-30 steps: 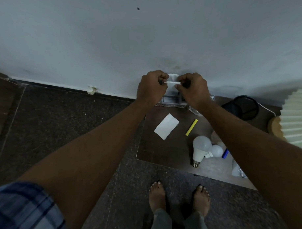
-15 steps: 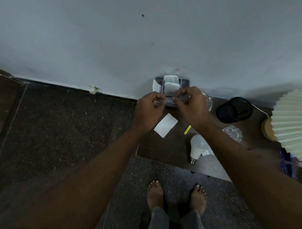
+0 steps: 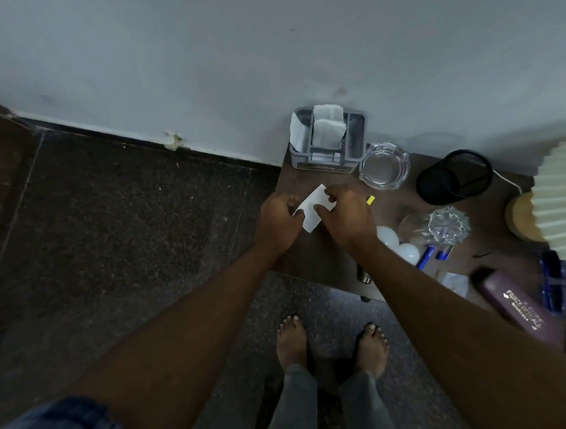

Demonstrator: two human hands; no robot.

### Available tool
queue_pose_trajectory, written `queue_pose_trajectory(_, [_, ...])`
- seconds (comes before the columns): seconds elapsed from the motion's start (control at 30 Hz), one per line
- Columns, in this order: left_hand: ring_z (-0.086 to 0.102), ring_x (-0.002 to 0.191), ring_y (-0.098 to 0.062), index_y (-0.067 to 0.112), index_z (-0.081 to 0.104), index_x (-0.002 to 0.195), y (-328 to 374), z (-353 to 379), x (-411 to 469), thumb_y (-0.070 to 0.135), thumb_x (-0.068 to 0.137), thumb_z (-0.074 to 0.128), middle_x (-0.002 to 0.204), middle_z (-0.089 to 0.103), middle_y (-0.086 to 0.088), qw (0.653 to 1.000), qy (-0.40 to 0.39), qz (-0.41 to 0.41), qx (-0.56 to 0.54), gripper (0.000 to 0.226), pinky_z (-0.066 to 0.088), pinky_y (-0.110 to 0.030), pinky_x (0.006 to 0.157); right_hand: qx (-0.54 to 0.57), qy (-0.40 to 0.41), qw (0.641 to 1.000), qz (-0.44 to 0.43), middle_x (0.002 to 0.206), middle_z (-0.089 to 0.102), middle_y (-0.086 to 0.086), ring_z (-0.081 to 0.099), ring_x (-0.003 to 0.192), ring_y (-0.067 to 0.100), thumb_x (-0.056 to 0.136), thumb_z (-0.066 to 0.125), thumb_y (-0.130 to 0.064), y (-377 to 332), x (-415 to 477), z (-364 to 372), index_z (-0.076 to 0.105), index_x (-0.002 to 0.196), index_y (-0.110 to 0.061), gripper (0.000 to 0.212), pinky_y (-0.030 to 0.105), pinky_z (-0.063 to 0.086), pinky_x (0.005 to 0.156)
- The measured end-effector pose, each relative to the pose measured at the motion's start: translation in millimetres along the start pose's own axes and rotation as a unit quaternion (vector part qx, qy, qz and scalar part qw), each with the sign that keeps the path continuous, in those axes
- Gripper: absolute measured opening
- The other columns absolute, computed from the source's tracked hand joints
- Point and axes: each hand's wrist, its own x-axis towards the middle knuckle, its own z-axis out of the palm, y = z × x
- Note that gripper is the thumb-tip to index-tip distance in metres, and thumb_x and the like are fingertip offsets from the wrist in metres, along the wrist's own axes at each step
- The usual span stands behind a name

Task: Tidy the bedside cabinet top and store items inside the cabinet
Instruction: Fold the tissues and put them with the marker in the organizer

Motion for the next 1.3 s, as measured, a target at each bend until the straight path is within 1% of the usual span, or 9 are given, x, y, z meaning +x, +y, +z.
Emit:
queue_pose_trajectory(0.23, [0.064,0.108,-0.022,0.007,0.068,0.119,10,11,7,0.014,0.084,0.074,0.118,0.067,-0.009,0.999,0.019,-0.035,-0.001,0.036,0.052,-0.029,0.088,-0.103,-0.039,0.994,0.002,0.138,0.055,0.014,0.06,0.119,0.036,0.093,0.064,-0.03,2,2,13,0.059,0.131,-0.01,0.043,0.045,0.052,0.096])
queue_pose_trajectory(0.5, [0.06,0.109,-0.025,0.008,0.066,0.12,-4,-6,13,0.009,0.081,0.074,0.123,0.057,-0.011,0.996,0.061,-0.068,0.006,0.04,0.053,-0.032,0.091,-0.151,-0.09,0.983,-0.056,0.152,0.04,0.011,0.048,0.133,0.033,0.098,0.059,-0.029,-9,7,16,0.053,0.142,-0.02,0.046,0.046,0.047,0.106])
queue_pose_trajectory(0.63, [0.062,0.105,-0.019,0.008,0.063,0.124,-12,-18,13,0.016,0.088,0.072,0.117,0.064,-0.003,0.986,0.024,-0.149,-0.065,0.038,0.047,-0.027,0.08,-0.163,-0.101,0.978,-0.087,0.153,0.038,0.013,0.046,0.134,0.034,0.1,0.056,-0.028,-19,8,22,0.05,0.146,-0.02,0.048,0.045,0.044,0.109])
queue_pose_trajectory(0.73, [0.066,0.108,-0.021,0.011,0.066,0.126,-24,-19,18,0.027,0.09,0.071,0.123,0.069,-0.003,0.97,-0.016,-0.222,-0.097,0.039,0.055,-0.035,0.092,-0.169,-0.111,0.975,-0.093,0.155,0.033,0.013,0.042,0.136,0.032,0.102,0.053,-0.028,-28,7,30,0.046,0.149,-0.022,0.048,0.045,0.043,0.11])
queue_pose_trajectory(0.83, [0.069,0.106,-0.026,0.012,0.071,0.12,-29,-24,21,0.028,0.091,0.07,0.12,0.072,-0.011,0.963,-0.033,-0.239,-0.119,0.034,0.056,-0.045,0.096,-0.169,-0.113,0.973,-0.107,0.156,0.033,0.011,0.04,0.138,0.03,0.101,0.053,-0.028,-35,8,40,0.045,0.149,-0.023,0.049,0.043,0.043,0.111])
queue_pose_trajectory(1.03, [0.069,0.101,-0.026,0.009,0.073,0.107,-36,-29,23,0.02,0.092,0.07,0.113,0.073,-0.011,0.964,-0.014,-0.235,-0.12,0.02,0.057,-0.036,0.085,-0.125,-0.108,0.98,-0.113,0.147,0.041,0.01,0.042,0.134,0.028,0.099,0.057,-0.029,-37,14,53,0.048,0.148,-0.024,0.05,0.04,0.044,0.108])
queue_pose_trajectory(1.1, [0.069,0.097,-0.025,0.012,0.073,0.098,-36,-30,22,0.019,0.091,0.071,0.108,0.073,-0.01,0.963,-0.004,-0.235,-0.128,0.011,0.059,-0.041,0.086,-0.077,-0.094,0.988,-0.1,0.142,0.046,0.009,0.047,0.129,0.027,0.096,0.063,-0.03,-34,14,53,0.049,0.146,-0.022,0.052,0.04,0.046,0.106])
queue_pose_trajectory(1.2, [0.07,0.095,-0.025,0.018,0.071,0.087,-34,-34,18,0.017,0.091,0.071,0.104,0.074,-0.011,0.954,-0.016,-0.236,-0.186,0.004,0.061,-0.044,0.083,0.071,-0.05,0.996,-0.015,0.129,0.057,0.003,0.055,0.116,0.019,0.088,0.074,-0.03,-29,11,46,0.053,0.14,-0.019,0.056,0.036,0.049,0.098])
queue_pose_trajectory(1.3, [0.07,0.095,-0.024,0.01,0.069,0.099,-25,-39,10,0.014,0.094,0.067,0.109,0.073,-0.013,0.932,-0.039,-0.251,-0.258,0.007,0.06,-0.032,0.071,0.177,-0.049,0.982,0.054,0.117,0.063,0.001,0.059,0.108,0.015,0.087,0.077,-0.028,-24,9,32,0.054,0.14,-0.011,0.06,0.033,0.051,0.097])
